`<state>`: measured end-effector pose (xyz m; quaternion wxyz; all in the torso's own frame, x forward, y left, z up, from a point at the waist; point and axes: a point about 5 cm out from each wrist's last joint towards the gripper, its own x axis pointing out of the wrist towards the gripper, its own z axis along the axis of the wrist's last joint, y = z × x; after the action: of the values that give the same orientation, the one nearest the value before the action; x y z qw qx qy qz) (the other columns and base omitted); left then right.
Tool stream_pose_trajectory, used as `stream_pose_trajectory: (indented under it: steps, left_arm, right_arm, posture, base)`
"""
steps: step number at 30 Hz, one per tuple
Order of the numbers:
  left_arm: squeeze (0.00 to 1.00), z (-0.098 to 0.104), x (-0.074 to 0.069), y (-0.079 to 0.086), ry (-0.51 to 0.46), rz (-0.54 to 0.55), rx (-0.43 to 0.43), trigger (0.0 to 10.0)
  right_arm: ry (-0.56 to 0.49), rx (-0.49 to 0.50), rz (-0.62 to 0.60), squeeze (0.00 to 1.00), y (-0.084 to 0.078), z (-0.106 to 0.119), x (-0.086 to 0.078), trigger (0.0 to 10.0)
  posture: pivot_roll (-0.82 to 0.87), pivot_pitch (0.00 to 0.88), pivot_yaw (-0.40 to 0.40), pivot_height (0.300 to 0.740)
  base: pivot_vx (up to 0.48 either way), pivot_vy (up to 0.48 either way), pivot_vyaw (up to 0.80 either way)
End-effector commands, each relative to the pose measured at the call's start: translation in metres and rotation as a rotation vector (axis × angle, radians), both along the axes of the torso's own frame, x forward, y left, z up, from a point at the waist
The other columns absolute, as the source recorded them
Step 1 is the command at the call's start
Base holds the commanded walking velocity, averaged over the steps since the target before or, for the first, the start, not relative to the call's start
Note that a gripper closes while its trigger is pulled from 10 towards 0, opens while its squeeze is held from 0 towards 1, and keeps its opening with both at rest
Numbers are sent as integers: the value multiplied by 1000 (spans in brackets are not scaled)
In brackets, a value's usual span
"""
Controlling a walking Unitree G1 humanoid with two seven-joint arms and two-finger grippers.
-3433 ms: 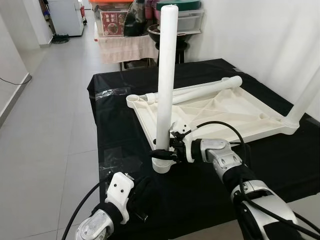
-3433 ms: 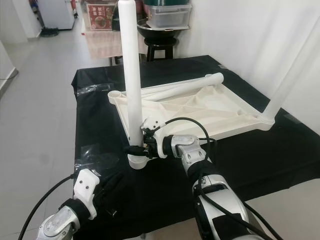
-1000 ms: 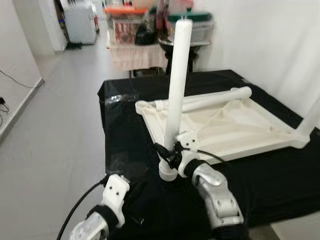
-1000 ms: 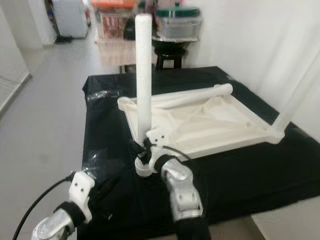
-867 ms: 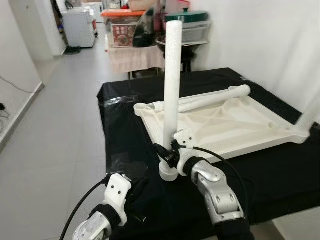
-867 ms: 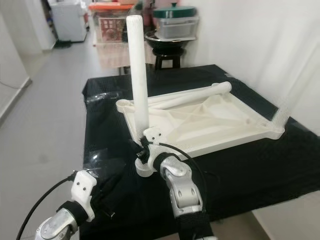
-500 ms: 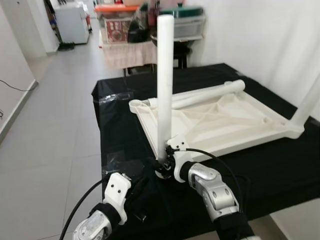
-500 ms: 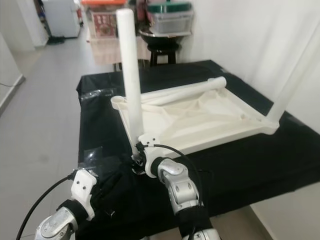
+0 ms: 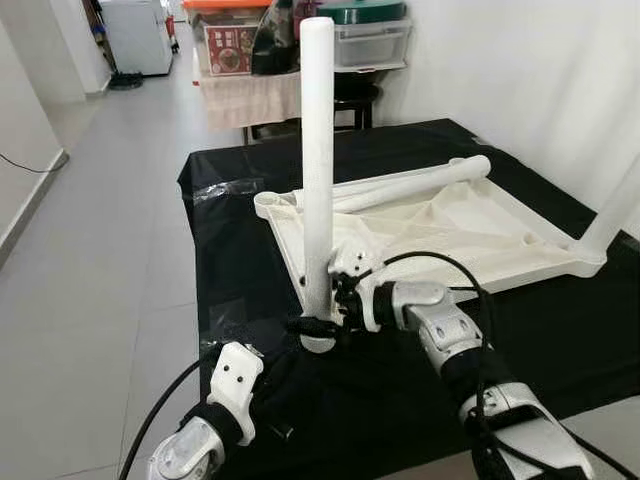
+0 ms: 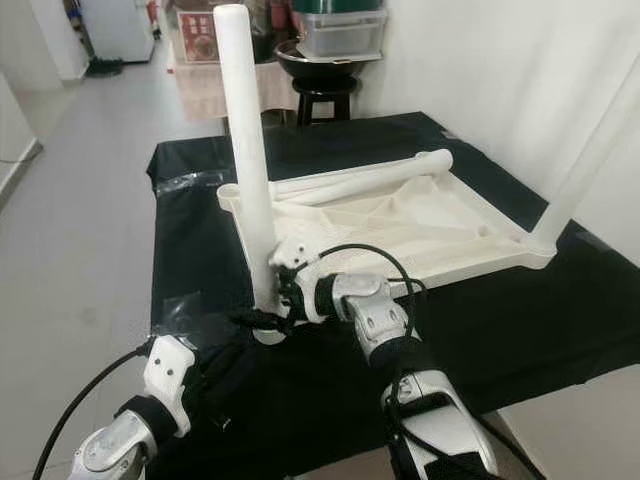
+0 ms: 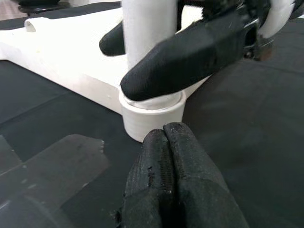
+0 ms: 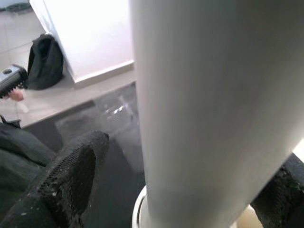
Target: Building children table
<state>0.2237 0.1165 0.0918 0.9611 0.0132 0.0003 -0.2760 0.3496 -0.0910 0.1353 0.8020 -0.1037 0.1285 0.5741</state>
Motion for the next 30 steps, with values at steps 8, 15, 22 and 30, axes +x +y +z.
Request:
stream_pose_trajectory:
  steps: [8, 15, 22, 30]
  left_arm:
    - [0, -5, -2, -2, 14, 4, 8, 10000]
    - [0, -4, -4, -1, 20, -4, 2, 10000]
    - [0, -4, -6, 3, 24, 2, -5, 10000]
    - [0, -5, -2, 9, 35, -19, 10, 10000]
  right_arm:
    - [32, 1, 17, 0, -19, -14, -3, 0]
    - [18, 46, -54, 0, -45, -20, -9, 0]
    - [25, -8, -680, 0, -31, -58, -41, 0]
    - [-16, -35, -725, 0, -15, -54, -53, 0]
  posture:
    - [27, 0, -40, 740]
    - [7, 0, -28, 740]
    - [-11, 0, -21, 740]
    - [-22, 0, 7, 740]
  base:
    - [0, 0, 0]
    - [0, 0, 0]
    - [0, 0, 0]
    - [0, 0, 0]
